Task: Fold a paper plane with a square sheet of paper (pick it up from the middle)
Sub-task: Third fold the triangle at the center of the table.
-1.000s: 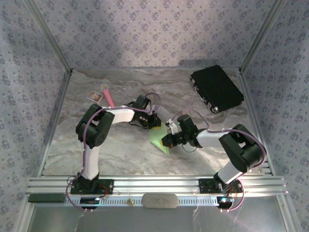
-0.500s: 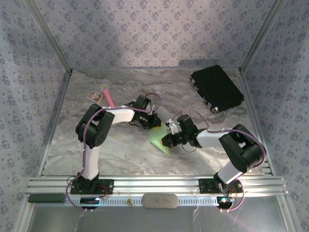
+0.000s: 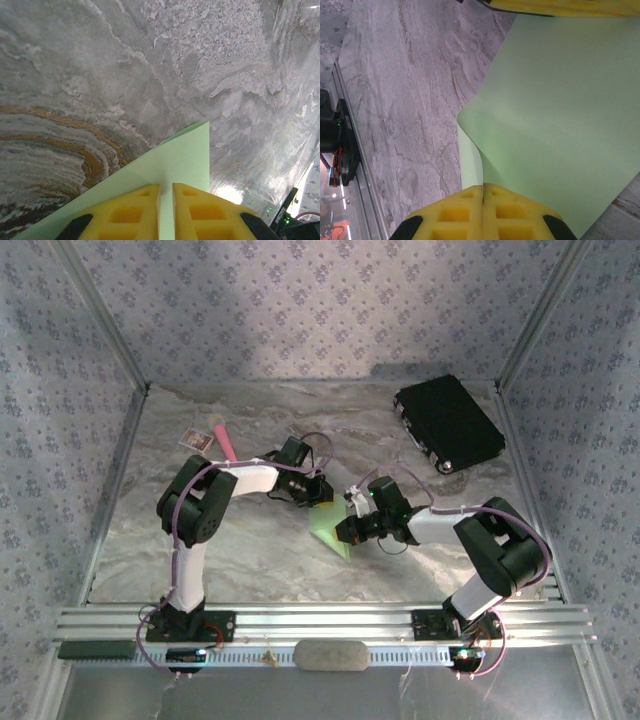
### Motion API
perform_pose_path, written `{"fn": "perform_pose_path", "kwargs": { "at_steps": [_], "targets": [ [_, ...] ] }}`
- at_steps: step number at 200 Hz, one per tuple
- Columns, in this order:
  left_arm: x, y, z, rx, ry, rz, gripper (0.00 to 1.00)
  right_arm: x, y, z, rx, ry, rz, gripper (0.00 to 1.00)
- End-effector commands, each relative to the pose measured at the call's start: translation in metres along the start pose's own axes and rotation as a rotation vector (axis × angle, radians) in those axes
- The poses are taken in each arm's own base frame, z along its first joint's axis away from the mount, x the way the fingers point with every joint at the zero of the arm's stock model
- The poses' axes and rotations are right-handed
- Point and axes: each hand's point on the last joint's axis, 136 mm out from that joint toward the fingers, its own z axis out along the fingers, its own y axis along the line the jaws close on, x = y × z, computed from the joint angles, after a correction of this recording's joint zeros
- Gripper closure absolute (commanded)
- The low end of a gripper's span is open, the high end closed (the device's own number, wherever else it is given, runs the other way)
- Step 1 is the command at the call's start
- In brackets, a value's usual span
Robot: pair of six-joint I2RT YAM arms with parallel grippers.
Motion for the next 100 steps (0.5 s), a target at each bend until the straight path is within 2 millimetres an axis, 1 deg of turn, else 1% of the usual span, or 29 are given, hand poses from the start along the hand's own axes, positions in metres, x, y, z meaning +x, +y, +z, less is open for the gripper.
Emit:
{"fn": "perform_pose_path", "kwargs": {
  "at_steps": [1, 64, 100],
  "targets": [
    [0.013, 0.0247, 0.0093, -0.079, 0.038, -0.015, 0.86, -0.0042, -0.0005, 0.0009, -0.011, -0.005, 0.006, 0.99],
    [0.0147, 0.0263, 0.0093, -0.083, 0.039, -0.015, 0.87, -0.0084, -0.0005, 0.0009, -0.019, -0.008, 0.004, 0.99],
    [0.0138, 0.0265, 0.0082, -0.084, 0.036, -0.015, 0.87, -0.01, -0.0044, 0.0008, -0.006, -0.013, 0.007, 0.99]
  ]
}}
